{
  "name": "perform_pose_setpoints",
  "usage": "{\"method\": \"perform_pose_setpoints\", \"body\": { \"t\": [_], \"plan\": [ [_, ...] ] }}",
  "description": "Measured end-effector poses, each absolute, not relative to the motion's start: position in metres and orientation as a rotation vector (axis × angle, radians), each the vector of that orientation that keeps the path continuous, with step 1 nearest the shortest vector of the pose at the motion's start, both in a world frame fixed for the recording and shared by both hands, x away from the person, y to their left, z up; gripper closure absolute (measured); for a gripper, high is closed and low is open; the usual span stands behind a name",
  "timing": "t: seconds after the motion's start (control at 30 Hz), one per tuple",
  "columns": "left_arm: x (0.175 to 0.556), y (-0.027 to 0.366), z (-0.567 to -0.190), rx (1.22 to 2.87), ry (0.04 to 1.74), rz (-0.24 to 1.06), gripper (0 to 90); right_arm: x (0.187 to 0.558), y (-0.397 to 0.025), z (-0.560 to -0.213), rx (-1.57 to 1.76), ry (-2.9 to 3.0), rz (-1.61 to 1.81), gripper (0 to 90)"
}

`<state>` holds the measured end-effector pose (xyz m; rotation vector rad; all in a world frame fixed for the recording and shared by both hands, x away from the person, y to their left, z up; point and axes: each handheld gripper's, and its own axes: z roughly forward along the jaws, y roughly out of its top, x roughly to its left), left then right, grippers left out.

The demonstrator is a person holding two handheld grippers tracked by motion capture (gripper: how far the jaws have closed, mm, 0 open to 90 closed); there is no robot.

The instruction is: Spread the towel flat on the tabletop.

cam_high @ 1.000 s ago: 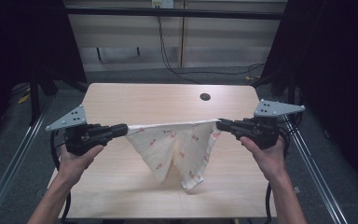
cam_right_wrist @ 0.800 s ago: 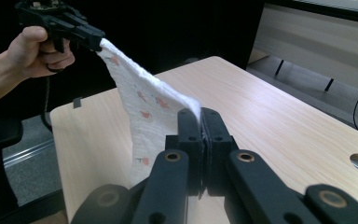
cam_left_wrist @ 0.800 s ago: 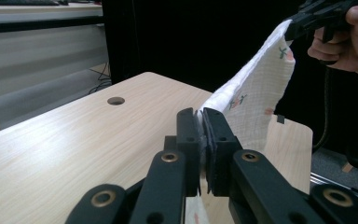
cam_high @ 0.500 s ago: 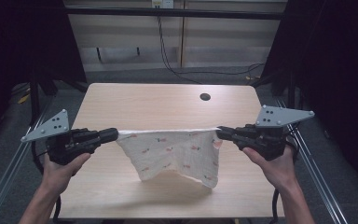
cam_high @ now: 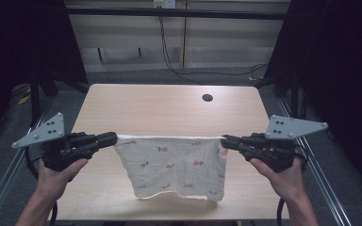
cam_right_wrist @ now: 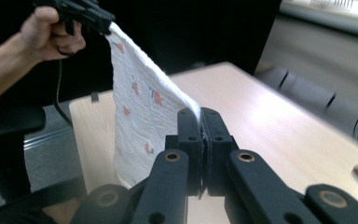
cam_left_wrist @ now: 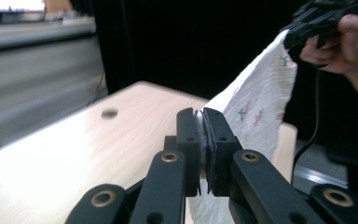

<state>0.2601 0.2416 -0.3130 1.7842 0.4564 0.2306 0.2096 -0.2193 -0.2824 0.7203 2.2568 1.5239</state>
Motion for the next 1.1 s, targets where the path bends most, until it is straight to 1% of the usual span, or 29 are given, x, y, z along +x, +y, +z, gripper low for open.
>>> {"method": "perform_pose_setpoints", "body": {
  "t": [0.13, 0.17, 0.2, 0.47, 0.7, 0.93, 1.1],
  "plan": [
    [0.279, 0.233, -0.337, 1.816, 0.505, 0.212, 86.3, 0.227, -0.222, -0.314, 0.802, 2.289, 1.499, 88.3],
    [0.286, 0.229, -0.344, 1.828, 0.512, 0.198, 86.3, 0.239, -0.226, -0.328, 0.849, 2.286, 1.523, 88.3],
    [0.286, 0.229, -0.344, 1.828, 0.512, 0.198, 86.3, 0.239, -0.226, -0.328, 0.849, 2.286, 1.523, 88.3],
    [0.317, 0.218, -0.375, 1.864, 0.600, 0.161, 86.3, 0.277, -0.234, -0.359, 0.960, 2.288, 1.509, 88.3],
    [0.331, 0.213, -0.401, 1.884, 0.667, 0.133, 86.2, 0.299, -0.234, -0.383, 1.014, 2.270, 1.491, 88.3],
    [0.345, 0.203, -0.415, 1.929, 0.699, 0.167, 86.2, 0.318, -0.232, -0.401, 1.064, 2.273, 1.443, 88.2],
    [0.364, 0.203, -0.428, 1.897, 0.758, 0.137, 86.2, 0.336, -0.232, -0.417, 1.101, 2.289, 1.406, 88.0]
  ]
}}
